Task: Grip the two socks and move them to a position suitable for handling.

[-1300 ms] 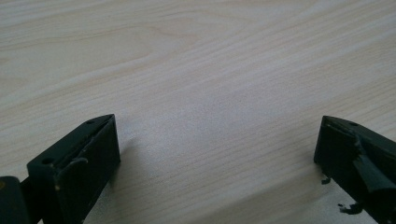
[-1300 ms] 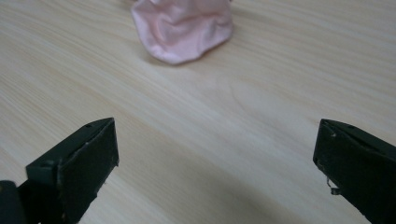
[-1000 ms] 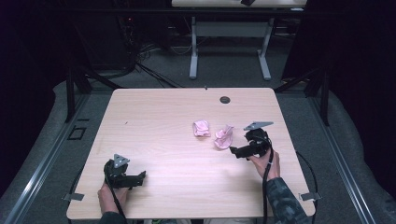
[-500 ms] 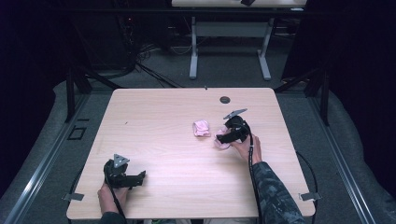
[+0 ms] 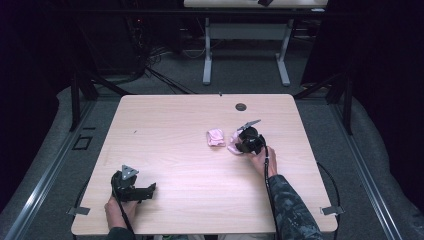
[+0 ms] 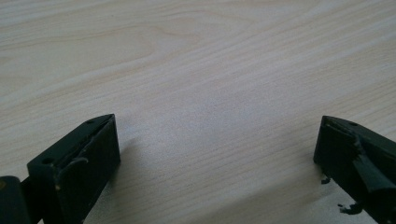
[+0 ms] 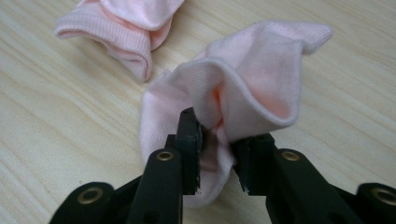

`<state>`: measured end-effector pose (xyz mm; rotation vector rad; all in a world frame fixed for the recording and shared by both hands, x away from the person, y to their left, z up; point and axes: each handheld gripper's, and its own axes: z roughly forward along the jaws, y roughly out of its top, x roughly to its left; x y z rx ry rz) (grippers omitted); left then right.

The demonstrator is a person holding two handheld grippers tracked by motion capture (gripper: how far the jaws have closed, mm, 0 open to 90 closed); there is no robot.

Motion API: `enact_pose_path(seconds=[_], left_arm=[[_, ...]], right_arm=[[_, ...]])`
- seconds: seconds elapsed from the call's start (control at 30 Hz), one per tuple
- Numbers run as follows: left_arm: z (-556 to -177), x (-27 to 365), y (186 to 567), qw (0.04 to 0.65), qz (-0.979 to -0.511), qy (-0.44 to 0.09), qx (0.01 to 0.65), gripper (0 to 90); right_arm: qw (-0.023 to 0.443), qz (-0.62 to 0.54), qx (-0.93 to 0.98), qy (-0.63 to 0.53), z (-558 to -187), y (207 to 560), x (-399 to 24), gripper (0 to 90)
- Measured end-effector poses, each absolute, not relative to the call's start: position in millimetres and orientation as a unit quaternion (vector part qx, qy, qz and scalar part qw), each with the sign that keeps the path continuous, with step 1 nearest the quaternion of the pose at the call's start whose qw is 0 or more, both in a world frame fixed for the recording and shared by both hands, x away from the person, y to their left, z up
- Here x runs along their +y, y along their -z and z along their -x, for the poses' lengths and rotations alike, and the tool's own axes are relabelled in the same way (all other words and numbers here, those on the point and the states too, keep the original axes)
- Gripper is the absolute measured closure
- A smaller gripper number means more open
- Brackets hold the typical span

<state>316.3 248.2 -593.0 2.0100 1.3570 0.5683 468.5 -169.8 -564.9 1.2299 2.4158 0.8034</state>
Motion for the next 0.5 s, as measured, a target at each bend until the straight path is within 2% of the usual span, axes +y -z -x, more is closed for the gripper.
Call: enact_pose_path(seconds=[0.2, 0.5], left_arm=[[-316.3, 248.2, 593.0, 0.32, -0.764, -0.216, 0.516, 0.4], [-316.3, 248.1, 593.0, 0.32, -0.765, -0.216, 0.516, 0.4]], right_arm=[[0.137, -0.433, 0.836, -0.308, -454.4, 550.3, -176.6, 74.7], [0.113, -0.4, 0.838, -0.354, -392.9, 510.1, -186.6, 74.4]])
